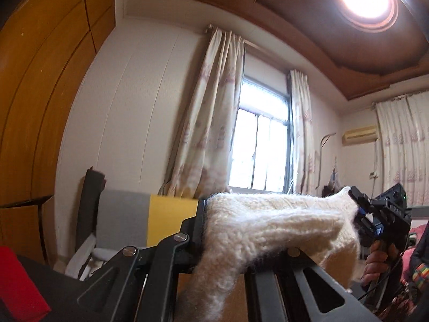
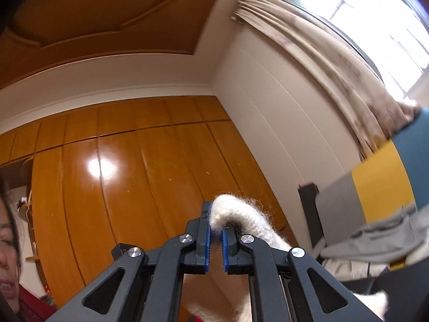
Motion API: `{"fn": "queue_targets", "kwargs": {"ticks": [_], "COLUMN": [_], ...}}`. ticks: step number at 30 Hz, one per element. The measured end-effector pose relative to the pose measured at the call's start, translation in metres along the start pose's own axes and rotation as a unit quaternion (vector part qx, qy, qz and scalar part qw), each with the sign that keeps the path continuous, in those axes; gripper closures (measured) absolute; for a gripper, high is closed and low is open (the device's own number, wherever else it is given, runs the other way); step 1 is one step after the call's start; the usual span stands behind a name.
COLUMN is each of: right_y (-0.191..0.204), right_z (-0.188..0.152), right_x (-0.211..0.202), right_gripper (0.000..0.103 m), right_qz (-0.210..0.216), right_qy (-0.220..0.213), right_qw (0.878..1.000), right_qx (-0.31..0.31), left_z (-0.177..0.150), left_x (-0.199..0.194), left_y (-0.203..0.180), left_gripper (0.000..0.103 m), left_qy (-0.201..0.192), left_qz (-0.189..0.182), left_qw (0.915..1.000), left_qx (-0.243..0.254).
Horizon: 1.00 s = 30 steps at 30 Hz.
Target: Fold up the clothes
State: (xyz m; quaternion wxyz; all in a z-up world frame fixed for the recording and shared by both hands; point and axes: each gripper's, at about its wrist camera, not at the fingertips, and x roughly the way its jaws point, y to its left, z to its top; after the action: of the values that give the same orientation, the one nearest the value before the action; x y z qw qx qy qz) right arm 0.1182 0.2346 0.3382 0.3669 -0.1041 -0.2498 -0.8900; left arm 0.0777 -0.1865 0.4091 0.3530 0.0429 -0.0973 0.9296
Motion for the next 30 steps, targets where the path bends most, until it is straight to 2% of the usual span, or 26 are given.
{"fn": "queue_targets", "kwargs": {"ticks": [4,8,11,13,16,18,20,22,24,26,27,28,29,30], "right_y": [0.027,0.043,0.029,0.010,-0.031,-0.067,-0.102,-0.145,-0.195,-0.247,-0.270,-0.283,-0.287,-0.287], "right_z": [0.006,0.012,0.008,-0.001,-0.028,-0.053,-0.076,-0.108,-0.148,-0.197,-0.224,-0.246,-0.261,-0.276], "right_x": [-0.016,-0.028,-0.020,-0.014,-0.002,0.009,0.024,0.040,0.057,0.064,0.063,0.058,0.052,0.045], "right_gripper": [0.096,0.096,0.096,0.096,0.096,0.096,0.096,0.096,0.092,0.087,0.083,0.081,0.080,0.079], "right_qz": [0.026,0.032,-0.001,-0.030,-0.092,-0.143,-0.187,-0.249,-0.311,-0.371,-0.394,-0.410,-0.422,-0.432], "right_qy": [-0.018,-0.034,-0.032,-0.024,0.004,0.033,0.060,0.098,0.152,0.223,0.258,0.284,0.297,0.307], "right_qw": [0.999,0.998,0.999,0.999,0.996,0.989,0.980,0.962,0.936,0.896,0.873,0.856,0.845,0.837], "right_qx": [-0.026,-0.049,-0.043,-0.027,-0.003,0.018,0.037,0.047,0.062,0.101,0.122,0.136,0.138,0.137], "left_z": [0.024,0.029,0.005,-0.021,-0.068,-0.107,-0.160,-0.214,-0.282,-0.348,-0.375,-0.396,-0.411,-0.416], "left_x": [-0.029,-0.029,0.003,0.034,0.082,0.120,0.165,0.202,0.230,0.244,0.245,0.242,0.235,0.228], "left_y": [-0.018,-0.025,-0.012,0.007,0.033,0.052,0.074,0.094,0.118,0.135,0.139,0.140,0.138,0.133], "left_gripper": [0.098,0.096,0.095,0.095,0.095,0.094,0.093,0.089,0.087,0.087,0.087,0.087,0.085,0.085], "left_qy": [-0.024,-0.015,0.023,0.066,0.139,0.197,0.263,0.323,0.390,0.449,0.469,0.481,0.484,0.478], "left_qz": [-0.001,0.007,0.018,0.022,0.040,0.054,0.072,0.092,0.112,0.128,0.131,0.130,0.126,0.121], "left_qw": [0.9996,0.9988,0.9982,0.9968,0.9891,0.9787,0.9620,0.9417,0.9123,0.8778,0.8646,0.8562,0.8547,0.8602], "left_qx": [0.018,0.046,0.053,0.039,0.028,0.023,0.012,-0.011,-0.058,-0.107,-0.124,-0.135,-0.138,-0.129]}}
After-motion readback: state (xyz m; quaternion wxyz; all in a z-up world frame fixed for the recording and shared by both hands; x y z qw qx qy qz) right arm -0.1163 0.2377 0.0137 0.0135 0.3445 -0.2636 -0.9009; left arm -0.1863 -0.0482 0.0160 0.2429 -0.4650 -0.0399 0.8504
